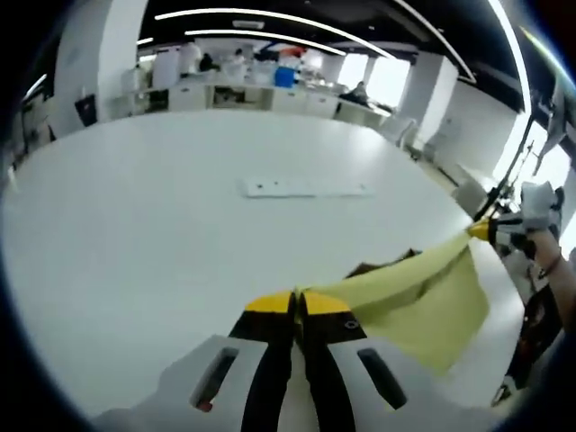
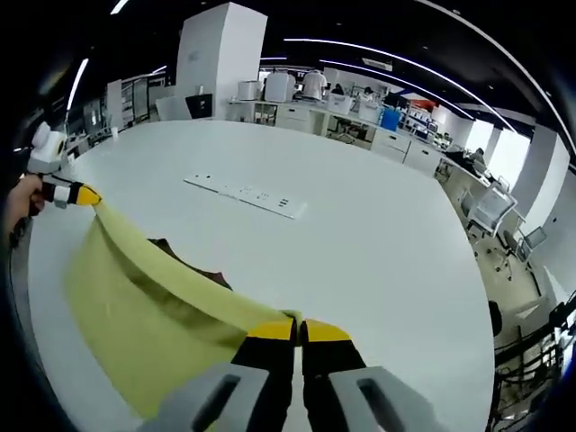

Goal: Fold the garment on the visible template until the final outline fits inside the template.

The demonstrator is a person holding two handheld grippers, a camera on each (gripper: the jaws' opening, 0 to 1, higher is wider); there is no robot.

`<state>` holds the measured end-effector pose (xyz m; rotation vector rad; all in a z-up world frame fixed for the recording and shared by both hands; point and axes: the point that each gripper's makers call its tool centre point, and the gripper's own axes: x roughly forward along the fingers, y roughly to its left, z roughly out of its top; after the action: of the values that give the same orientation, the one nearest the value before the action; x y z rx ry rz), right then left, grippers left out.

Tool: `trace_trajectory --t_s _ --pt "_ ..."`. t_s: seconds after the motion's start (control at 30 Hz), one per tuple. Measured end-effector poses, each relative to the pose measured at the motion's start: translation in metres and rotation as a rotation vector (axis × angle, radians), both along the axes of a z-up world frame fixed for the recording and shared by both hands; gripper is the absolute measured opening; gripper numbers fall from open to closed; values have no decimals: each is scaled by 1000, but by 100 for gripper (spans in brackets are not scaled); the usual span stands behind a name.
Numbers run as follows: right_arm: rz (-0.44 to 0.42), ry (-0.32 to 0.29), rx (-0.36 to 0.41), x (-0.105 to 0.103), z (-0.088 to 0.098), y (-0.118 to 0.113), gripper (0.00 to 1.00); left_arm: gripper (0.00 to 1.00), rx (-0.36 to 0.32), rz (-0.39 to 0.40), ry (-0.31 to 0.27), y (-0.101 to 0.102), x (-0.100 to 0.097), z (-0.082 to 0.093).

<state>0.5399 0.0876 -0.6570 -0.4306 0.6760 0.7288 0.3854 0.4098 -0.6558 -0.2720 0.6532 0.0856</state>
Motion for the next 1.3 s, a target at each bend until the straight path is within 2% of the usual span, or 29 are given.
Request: trace_trajectory --t_s 0.13,0.27,0.53,0.67,1.1,1.17,1.2,1.3 --pt "-10 16 -9 5 -15 2 0 0 -18 10 -7 3 7 -12" --pt "-35 50 0 8 -29 4 0 0 -31 35 13 6 8 -26" --pt "-40 53 -18 13 -49 4 0 0 -38 60 27 9 14 -47" --pt "-36 50 -23 14 -52 2 0 0 -36 42 53 9 15 -52" --pt "-85 109 9 10 -62 3 0 0 -20 19 86 8 14 -64" --pt "-86 120 16 10 -63 4 0 1 4 20 91 10 14 -64" --pt "-114 126 36 11 -63 3 0 2 20 12 88 10 14 -63" --pt "-100 106 63 12 -55 5 4 8 67 -19 66 13 13 -56"
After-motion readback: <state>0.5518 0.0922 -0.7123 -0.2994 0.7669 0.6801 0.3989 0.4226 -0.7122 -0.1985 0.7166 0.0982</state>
